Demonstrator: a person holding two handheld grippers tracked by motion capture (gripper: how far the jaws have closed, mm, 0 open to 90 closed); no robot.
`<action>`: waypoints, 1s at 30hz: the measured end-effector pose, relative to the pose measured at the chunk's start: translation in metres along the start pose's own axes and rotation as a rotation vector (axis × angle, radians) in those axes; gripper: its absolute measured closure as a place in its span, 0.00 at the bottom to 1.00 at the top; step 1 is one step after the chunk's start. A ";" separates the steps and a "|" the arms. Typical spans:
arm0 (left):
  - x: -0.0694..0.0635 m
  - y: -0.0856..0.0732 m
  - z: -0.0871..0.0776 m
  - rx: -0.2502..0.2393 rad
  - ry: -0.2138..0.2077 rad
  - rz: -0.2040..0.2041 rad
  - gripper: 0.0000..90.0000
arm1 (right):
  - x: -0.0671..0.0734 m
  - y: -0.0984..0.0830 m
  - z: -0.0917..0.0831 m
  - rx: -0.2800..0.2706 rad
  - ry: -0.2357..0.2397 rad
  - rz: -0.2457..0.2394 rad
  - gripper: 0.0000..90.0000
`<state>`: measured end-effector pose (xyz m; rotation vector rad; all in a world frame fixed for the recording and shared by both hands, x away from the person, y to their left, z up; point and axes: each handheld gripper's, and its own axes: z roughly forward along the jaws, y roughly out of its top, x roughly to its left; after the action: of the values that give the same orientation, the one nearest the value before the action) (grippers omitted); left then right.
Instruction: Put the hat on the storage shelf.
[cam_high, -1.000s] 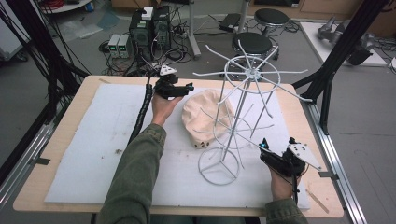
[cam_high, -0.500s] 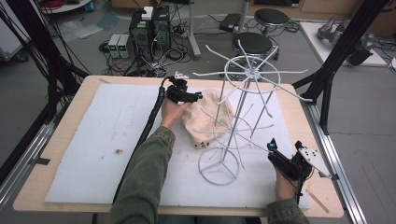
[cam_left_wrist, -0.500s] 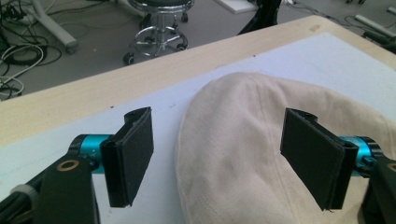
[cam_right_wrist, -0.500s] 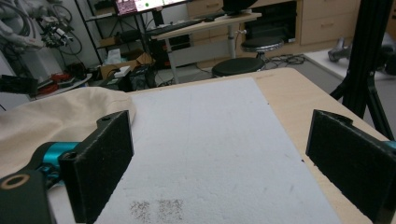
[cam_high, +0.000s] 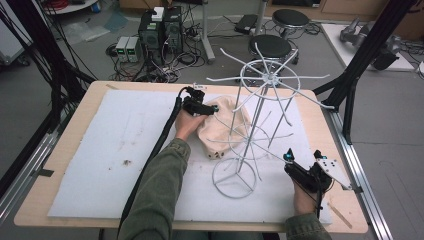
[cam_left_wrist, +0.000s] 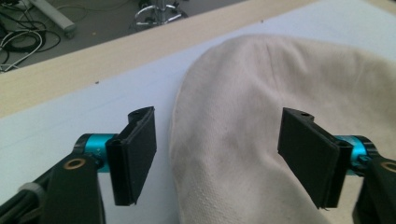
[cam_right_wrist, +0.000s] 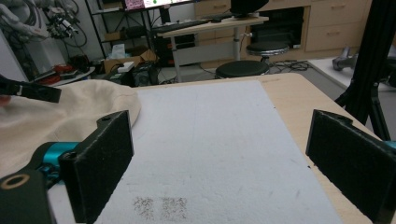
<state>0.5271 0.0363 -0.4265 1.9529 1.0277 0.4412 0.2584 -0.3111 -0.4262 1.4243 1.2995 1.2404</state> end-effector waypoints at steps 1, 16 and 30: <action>0.000 -0.001 0.002 0.003 0.001 0.004 0.34 | 0.000 0.000 0.001 0.002 0.004 -0.001 0.07; -0.001 -0.011 0.019 0.081 0.019 -0.124 0.50 | 0.002 -0.001 0.002 0.013 0.017 0.000 0.07; -0.017 -0.007 0.017 0.091 0.151 -0.035 0.75 | 0.002 -0.001 0.003 0.008 0.034 0.007 0.07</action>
<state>0.5247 0.0159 -0.4409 2.0020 1.1944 0.5374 0.2611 -0.3091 -0.4270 1.4205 1.3250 1.2707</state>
